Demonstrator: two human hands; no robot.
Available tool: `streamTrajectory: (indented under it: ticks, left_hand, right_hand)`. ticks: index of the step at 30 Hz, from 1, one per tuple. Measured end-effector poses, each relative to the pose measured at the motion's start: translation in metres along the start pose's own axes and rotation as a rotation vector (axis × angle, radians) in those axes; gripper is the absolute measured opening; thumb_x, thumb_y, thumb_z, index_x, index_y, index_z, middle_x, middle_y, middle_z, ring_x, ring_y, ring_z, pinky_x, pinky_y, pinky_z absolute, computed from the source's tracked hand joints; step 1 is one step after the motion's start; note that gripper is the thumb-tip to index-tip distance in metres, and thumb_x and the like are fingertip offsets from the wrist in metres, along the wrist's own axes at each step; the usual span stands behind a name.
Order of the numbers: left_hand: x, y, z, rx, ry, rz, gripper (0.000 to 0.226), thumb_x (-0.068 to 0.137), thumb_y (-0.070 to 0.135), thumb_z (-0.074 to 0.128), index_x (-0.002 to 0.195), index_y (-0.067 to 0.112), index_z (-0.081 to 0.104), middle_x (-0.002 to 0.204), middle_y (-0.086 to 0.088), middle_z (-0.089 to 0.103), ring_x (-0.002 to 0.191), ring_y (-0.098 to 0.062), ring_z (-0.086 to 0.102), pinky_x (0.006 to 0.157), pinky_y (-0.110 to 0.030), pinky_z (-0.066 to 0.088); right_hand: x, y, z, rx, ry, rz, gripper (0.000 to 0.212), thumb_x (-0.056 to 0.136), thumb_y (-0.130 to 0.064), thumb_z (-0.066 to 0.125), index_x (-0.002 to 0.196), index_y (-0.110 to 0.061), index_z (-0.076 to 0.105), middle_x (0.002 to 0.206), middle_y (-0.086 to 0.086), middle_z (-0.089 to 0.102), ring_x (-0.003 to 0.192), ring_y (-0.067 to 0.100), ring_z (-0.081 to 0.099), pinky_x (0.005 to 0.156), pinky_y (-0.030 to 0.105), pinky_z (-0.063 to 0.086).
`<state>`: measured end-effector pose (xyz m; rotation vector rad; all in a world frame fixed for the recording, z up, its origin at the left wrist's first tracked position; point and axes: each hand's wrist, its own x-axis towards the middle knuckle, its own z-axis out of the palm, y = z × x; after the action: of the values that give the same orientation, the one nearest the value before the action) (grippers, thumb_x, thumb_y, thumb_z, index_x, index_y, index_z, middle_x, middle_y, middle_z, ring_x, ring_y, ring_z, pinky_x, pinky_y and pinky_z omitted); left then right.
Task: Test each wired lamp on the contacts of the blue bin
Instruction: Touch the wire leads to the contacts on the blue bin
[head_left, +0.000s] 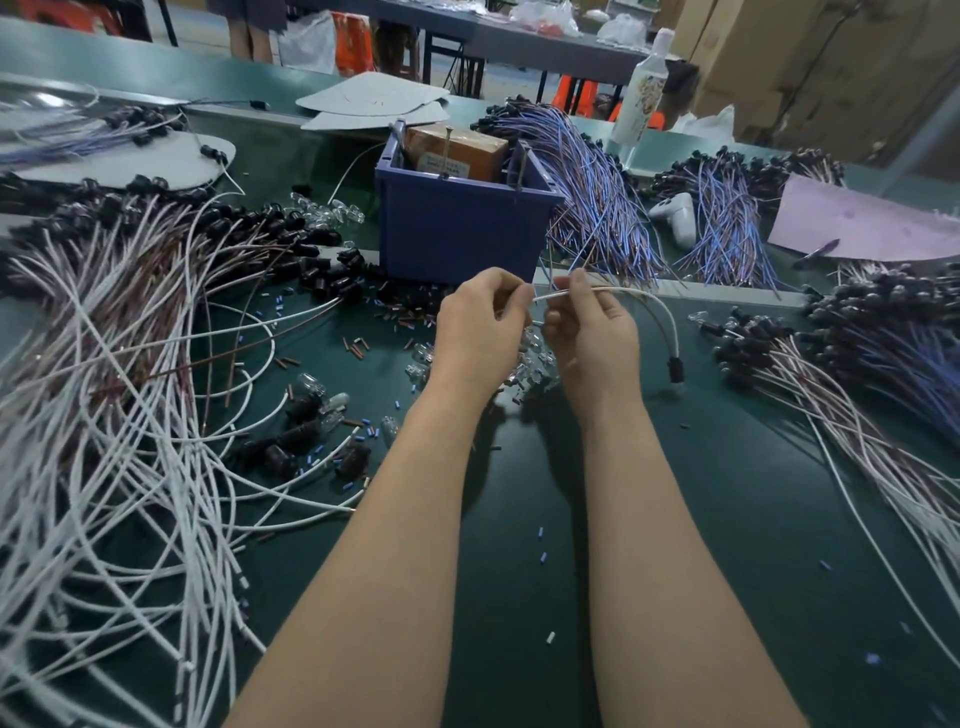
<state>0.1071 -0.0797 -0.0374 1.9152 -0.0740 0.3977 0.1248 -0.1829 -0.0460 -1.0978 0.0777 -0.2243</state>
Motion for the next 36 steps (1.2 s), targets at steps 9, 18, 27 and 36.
streamTrajectory:
  ticks: [9, 18, 27, 36]
  left_hand:
    - [-0.001, 0.003, 0.005, 0.173, -0.031, -0.019, 0.021, 0.098, 0.026, 0.05, 0.096, 0.012, 0.064, 0.087, -0.007, 0.071, 0.09, -0.029, 0.062, 0.095, -0.043, 0.042]
    - [0.0, -0.002, -0.004, 0.134, -0.019, -0.048, 0.019, 0.099, 0.026, 0.047, 0.099, 0.012, 0.06, 0.083, -0.001, 0.064, 0.09, -0.027, 0.06, 0.096, -0.044, 0.042]
    - [-0.001, 0.001, -0.001, -0.07, 0.175, 0.109, 0.007, 0.094, 0.011, 0.056, 0.098, 0.008, 0.06, 0.076, 0.012, 0.056, 0.069, 0.003, 0.055, 0.065, -0.004, 0.042]
    - [0.0, -0.004, -0.007, 0.082, 0.233, -0.011, 0.006, 0.096, 0.021, 0.052, 0.093, 0.021, 0.057, 0.071, 0.012, 0.061, 0.083, -0.017, 0.064, 0.099, -0.039, 0.037]
  right_hand:
    - [0.004, 0.006, 0.001, -0.116, 0.052, -0.153, 0.038, 0.101, -0.022, 0.044, 0.07, -0.007, 0.061, 0.049, -0.007, 0.055, 0.042, 0.003, 0.045, 0.043, 0.014, 0.039]
    - [0.008, -0.007, -0.015, 0.157, 0.343, -0.063, 0.035, 0.1, -0.029, 0.047, 0.071, -0.014, 0.059, 0.047, -0.01, 0.056, 0.041, 0.001, 0.049, 0.042, 0.014, 0.042]
    - [-0.005, 0.006, 0.012, 0.031, -0.127, 0.113, 0.019, 0.096, -0.017, 0.053, 0.085, -0.004, 0.062, 0.062, 0.0, 0.063, 0.056, 0.009, 0.054, 0.056, 0.017, 0.046]
    - [-0.001, -0.006, 0.001, 0.152, 0.059, 0.042, 0.02, 0.095, -0.016, 0.055, 0.078, -0.008, 0.063, 0.059, -0.002, 0.066, 0.054, 0.006, 0.06, 0.054, 0.016, 0.051]
